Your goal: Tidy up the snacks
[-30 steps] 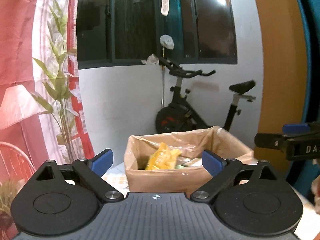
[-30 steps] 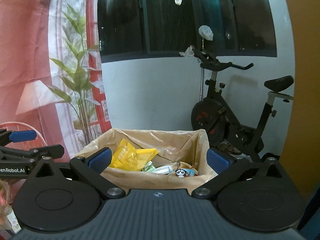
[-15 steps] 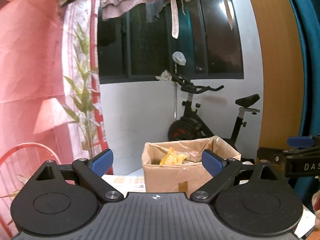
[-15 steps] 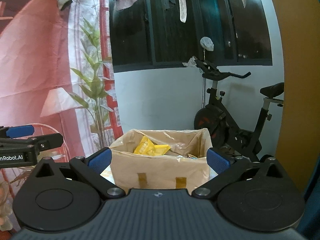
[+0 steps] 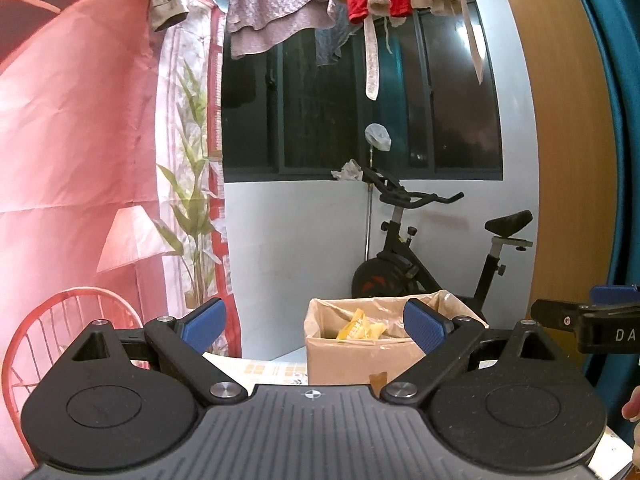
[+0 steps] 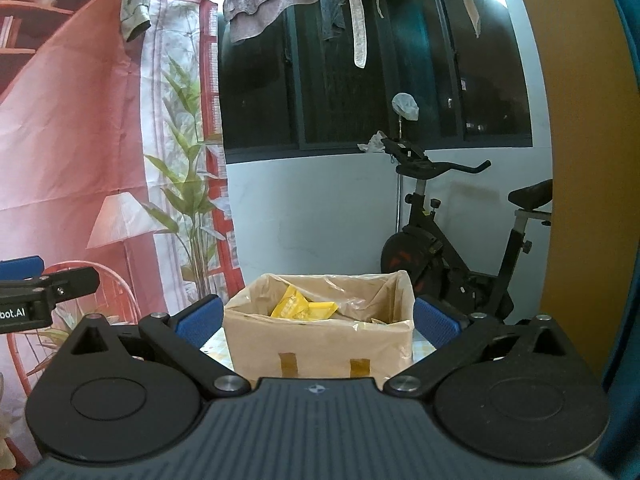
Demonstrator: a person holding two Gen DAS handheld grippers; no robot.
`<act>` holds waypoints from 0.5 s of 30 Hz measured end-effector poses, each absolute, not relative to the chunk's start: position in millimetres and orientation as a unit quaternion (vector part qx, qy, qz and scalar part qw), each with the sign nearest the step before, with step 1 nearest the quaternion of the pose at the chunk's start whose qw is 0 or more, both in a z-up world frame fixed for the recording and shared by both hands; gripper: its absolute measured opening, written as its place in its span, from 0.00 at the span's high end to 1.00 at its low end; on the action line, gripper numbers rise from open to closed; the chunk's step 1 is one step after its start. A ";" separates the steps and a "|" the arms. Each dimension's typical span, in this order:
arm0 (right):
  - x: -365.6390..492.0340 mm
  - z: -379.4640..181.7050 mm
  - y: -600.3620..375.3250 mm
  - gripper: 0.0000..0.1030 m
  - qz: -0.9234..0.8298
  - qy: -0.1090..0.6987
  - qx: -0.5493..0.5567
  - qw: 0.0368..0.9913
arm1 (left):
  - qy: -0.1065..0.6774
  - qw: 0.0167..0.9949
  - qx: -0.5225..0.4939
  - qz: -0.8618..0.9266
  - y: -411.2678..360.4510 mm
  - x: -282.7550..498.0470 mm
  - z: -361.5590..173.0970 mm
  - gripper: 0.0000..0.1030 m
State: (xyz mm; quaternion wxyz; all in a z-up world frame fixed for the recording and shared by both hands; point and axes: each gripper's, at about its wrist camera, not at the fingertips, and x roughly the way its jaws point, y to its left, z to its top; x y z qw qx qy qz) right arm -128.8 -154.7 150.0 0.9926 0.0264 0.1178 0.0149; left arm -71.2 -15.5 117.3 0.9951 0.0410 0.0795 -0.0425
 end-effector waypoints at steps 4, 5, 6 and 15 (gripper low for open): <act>-130.8 148.7 -155.4 0.00 0.018 0.117 0.030 0.992 | 0.080 0.995 0.043 -0.036 -19.4 -73.6 116.5 0.06; -131.4 148.8 -155.6 0.00 0.019 0.117 0.031 0.992 | 0.081 0.995 0.044 -0.034 -21.0 -73.3 116.1 0.06; -132.1 148.6 -156.3 0.00 0.020 0.117 0.033 0.992 | 0.082 0.995 0.044 -0.034 -22.1 -73.3 116.0 0.06; -137.2 149.0 -161.8 0.00 0.016 0.114 0.038 0.993 | 0.088 0.995 0.042 -0.036 -19.2 -70.9 115.1 0.06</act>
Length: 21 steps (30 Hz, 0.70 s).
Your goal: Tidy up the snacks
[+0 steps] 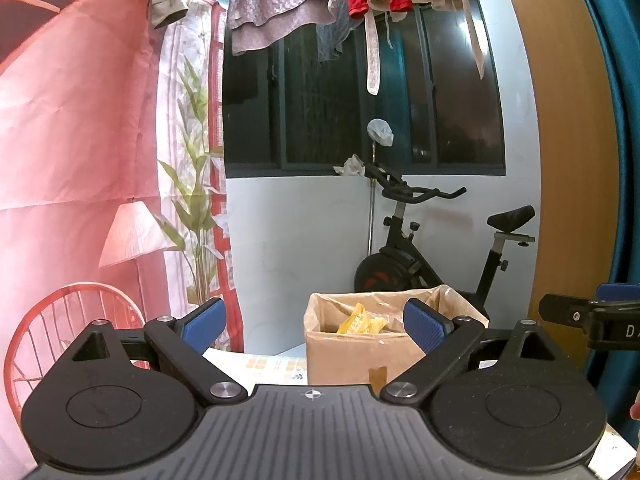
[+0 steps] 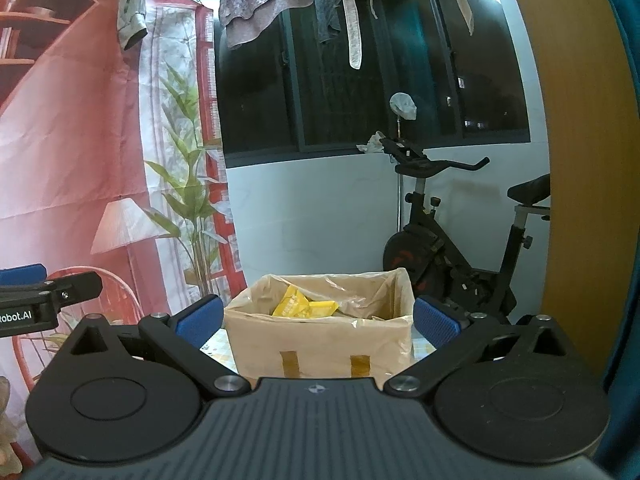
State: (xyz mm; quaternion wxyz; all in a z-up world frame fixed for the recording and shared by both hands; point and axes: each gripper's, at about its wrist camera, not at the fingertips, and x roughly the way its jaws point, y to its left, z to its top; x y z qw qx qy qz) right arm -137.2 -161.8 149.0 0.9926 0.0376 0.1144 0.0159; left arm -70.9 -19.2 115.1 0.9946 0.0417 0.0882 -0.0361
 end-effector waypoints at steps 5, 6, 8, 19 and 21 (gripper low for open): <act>-137.4 149.2 -155.6 0.00 0.015 0.115 0.031 0.993 | 0.092 0.994 0.038 -0.034 -15.4 -70.5 113.4 0.06; -137.2 149.0 -155.0 0.00 0.016 0.116 0.030 0.993 | 0.093 0.994 0.038 -0.033 -14.9 -70.4 113.2 0.06; -137.2 149.3 -153.7 0.00 0.017 0.116 0.028 0.993 | 0.094 0.994 0.037 -0.032 -16.6 -70.9 112.3 0.06; -137.9 149.5 -153.1 0.00 0.021 0.115 0.027 0.993 | 0.092 0.994 0.038 -0.033 -18.9 -72.1 111.8 0.06; -138.0 149.2 -153.7 0.00 0.021 0.115 0.026 0.993 | 0.092 0.994 0.038 -0.034 -18.5 -72.0 110.9 0.06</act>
